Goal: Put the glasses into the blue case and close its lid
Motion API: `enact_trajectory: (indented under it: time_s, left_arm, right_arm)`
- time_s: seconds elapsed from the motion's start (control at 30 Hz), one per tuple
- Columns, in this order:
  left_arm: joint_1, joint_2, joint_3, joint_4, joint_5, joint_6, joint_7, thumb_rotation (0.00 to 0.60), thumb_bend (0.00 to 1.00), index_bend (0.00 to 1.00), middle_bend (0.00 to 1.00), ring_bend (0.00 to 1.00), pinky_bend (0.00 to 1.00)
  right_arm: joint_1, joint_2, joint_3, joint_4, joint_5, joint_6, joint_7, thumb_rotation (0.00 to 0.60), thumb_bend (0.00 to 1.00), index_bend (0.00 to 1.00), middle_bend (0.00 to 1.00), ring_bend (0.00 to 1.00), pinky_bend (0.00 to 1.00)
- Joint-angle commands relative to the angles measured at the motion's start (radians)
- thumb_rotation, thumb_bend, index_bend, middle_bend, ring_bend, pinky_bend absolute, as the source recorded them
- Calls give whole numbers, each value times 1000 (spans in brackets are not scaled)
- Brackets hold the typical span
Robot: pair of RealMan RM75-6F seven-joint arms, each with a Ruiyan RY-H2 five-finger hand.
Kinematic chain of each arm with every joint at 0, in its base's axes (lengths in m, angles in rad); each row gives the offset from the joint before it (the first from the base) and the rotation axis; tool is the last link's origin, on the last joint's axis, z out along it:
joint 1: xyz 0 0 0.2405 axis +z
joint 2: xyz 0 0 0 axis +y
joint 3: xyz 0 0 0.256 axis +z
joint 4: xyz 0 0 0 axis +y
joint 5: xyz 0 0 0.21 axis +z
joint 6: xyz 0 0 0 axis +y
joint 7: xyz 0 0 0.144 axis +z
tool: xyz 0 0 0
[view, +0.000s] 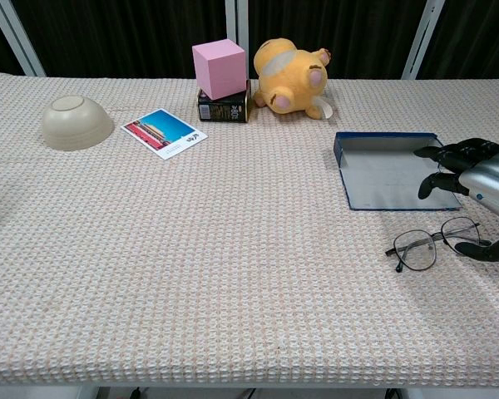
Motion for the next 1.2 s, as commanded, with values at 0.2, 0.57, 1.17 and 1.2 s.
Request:
enact_trajectory:
  time_s: [0.2,0.57,1.17,1.2]
  left_arm:
    - [7,2,4,5,1,8,-5,425,19,55,0,0,73]
    - [12,4,4,12,1,15,-12,424,20,55,0,0,74]
    - [6,1,5,21,-6,-3,-16,422,20,55,0,0,73]
    - [5,1,5,21,-7,-4,-16,424,20,55,0,0,73]
  right_arm:
    - [7,-13,-6,24,-15,-3,22,600,295,393,0,0,0]
    - [18,-32,0,33,-13,-8,13,600,317,466,0,0,0]
    - [30,-54,5,55,7,-22,1,600,368,558,0,0,0]
    - [31,-54,5,56,6,-23,4,600,392,560,0,0,0]
